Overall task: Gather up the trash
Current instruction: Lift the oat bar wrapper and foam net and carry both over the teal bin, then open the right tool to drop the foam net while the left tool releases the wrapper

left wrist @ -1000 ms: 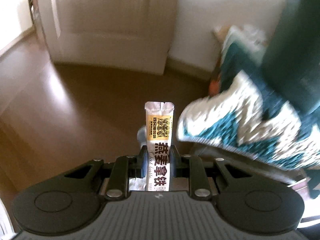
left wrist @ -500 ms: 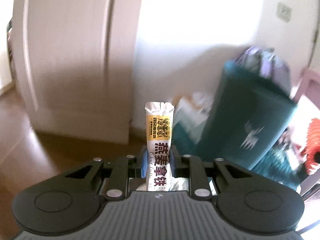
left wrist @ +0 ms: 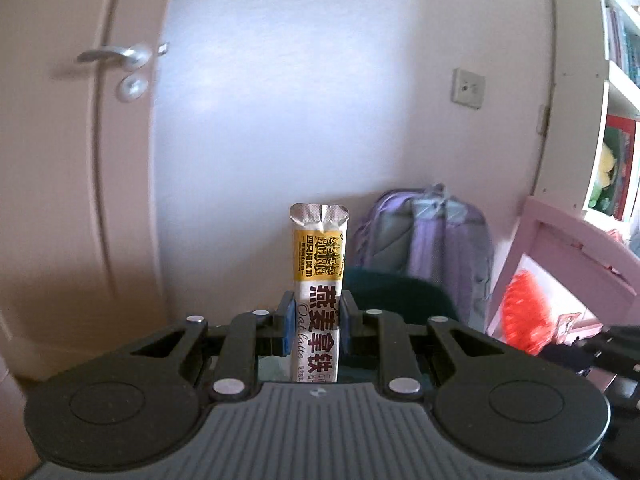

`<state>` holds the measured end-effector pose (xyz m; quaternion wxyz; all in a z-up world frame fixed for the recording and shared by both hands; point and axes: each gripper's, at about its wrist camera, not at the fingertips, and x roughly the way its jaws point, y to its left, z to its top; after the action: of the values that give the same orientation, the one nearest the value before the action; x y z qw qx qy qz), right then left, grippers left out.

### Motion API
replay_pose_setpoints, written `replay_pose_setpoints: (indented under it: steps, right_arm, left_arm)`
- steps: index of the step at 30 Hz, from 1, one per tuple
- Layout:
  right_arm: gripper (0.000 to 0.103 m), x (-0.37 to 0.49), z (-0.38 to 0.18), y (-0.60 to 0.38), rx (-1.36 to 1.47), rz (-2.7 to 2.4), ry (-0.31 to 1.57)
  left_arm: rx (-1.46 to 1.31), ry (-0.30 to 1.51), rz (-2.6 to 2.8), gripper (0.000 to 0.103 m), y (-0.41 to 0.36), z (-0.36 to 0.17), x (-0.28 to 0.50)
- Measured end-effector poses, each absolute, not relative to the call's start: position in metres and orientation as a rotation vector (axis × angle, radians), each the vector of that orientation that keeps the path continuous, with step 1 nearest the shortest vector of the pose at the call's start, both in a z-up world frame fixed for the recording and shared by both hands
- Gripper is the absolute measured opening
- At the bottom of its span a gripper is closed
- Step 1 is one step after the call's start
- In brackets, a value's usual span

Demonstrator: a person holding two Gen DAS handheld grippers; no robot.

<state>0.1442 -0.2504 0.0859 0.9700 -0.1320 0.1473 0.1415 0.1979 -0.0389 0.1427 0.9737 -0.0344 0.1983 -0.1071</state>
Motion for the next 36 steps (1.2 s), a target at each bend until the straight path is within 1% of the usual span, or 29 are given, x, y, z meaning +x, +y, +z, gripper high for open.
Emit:
replay_pose_setpoints:
  steps: [6,10,20,27,29,30,36]
  right_arm:
    - [0.013,0.175,0.079,-0.252,-0.269,0.265,0.326]
    - [0.014,0.196,0.071,-0.252,-0.268,0.265,0.354]
    - [0.015,0.231,0.045,-0.251,-0.258,0.292,0.461]
    - [0.017,0.244,0.025,-0.246,-0.267,0.300,0.532]
    - [0.019,0.248,0.023,-0.247,-0.258,0.293,0.544]
    - [0.021,0.248,0.022,-0.247,-0.256,0.290,0.549]
    - [0.023,0.255,0.015,-0.247,-0.250,0.266,0.571]
  left_arm:
    - [-0.080,0.393,-0.268,0.021,-0.073,0.157,0.237]
    - [-0.078,0.426,-0.282,0.021,-0.089,0.153,0.268]
    - [0.036,0.601,-0.254,0.021,-0.129,0.102,0.329]
    - [0.077,0.715,-0.230,0.022,-0.142,0.068,0.351]
    - [0.079,0.752,-0.225,0.022,-0.143,0.060,0.357]
    - [0.078,0.771,-0.224,0.022,-0.143,0.056,0.359]
    - [0.079,0.847,-0.194,0.022,-0.146,0.040,0.371]
